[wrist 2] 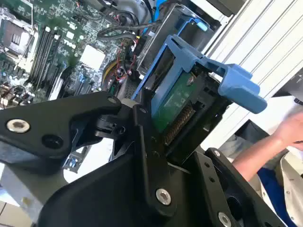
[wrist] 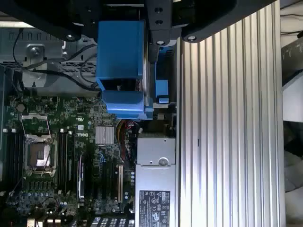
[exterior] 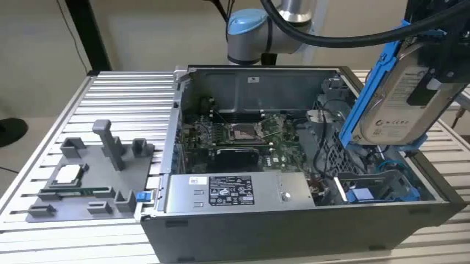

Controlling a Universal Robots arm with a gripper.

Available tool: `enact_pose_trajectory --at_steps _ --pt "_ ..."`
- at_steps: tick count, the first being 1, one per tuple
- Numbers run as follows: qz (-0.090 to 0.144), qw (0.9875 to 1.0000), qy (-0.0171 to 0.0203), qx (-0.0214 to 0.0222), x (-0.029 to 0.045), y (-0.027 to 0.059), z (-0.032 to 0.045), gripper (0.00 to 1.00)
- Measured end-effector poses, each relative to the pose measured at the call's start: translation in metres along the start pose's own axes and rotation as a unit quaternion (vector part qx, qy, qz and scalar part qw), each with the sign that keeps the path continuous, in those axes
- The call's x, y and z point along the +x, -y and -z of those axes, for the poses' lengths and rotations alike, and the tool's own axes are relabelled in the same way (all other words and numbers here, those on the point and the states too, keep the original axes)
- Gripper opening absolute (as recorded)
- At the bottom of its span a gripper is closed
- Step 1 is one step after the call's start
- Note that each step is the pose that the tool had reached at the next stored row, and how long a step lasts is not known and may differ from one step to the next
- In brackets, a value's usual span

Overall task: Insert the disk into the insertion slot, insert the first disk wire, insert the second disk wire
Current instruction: 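Insert the disk into the insertion slot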

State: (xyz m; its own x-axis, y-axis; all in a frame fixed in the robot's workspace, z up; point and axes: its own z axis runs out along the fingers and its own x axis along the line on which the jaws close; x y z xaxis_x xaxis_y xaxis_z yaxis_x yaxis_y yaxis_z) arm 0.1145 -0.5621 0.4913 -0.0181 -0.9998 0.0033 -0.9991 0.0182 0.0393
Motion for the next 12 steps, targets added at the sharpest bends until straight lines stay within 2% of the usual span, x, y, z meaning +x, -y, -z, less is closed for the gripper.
enact_pose_trajectory --at_steps 12 --pt "0.0 1.0 0.0 0.0 -0.0001 0.0021 -0.0002 0.0"
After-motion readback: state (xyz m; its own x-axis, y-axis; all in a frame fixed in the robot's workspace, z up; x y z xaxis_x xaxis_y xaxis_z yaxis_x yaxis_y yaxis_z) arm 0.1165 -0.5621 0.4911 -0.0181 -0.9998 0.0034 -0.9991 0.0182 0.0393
